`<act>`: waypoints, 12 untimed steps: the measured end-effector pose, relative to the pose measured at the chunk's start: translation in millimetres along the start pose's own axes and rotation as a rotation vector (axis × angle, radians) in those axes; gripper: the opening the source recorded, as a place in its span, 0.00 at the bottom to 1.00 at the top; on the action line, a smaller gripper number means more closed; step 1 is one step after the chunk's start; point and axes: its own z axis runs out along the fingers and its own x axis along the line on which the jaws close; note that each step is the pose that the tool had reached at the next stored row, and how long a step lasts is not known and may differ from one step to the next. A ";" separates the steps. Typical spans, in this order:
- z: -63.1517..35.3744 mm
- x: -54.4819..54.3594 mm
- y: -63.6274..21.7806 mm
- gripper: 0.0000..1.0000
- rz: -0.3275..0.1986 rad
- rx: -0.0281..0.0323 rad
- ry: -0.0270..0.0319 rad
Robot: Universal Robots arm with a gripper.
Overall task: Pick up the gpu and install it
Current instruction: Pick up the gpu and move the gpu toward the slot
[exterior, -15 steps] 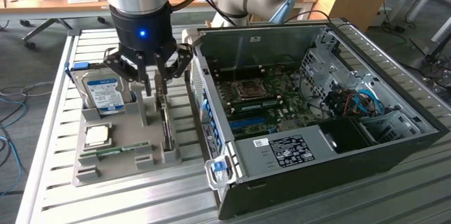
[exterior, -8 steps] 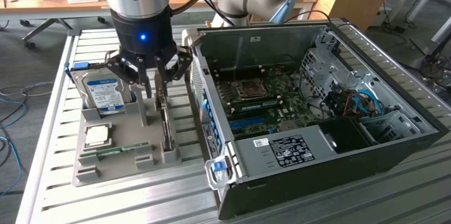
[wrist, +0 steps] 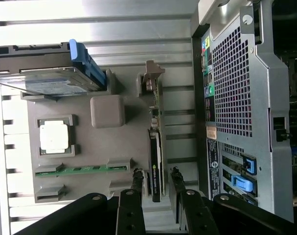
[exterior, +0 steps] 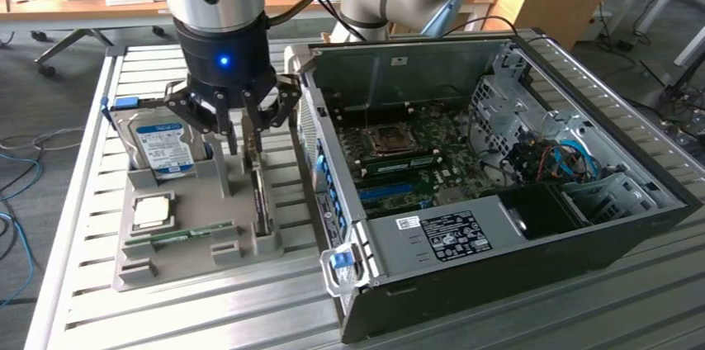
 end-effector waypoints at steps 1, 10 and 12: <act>0.6 0.0 0.0 0.36 0.000 -0.0003 -0.0003; 15.2 0.4 -1.1 0.36 0.000 0.0001 0.0000; 18.8 0.5 -1.3 0.36 0.000 -0.0001 -0.0001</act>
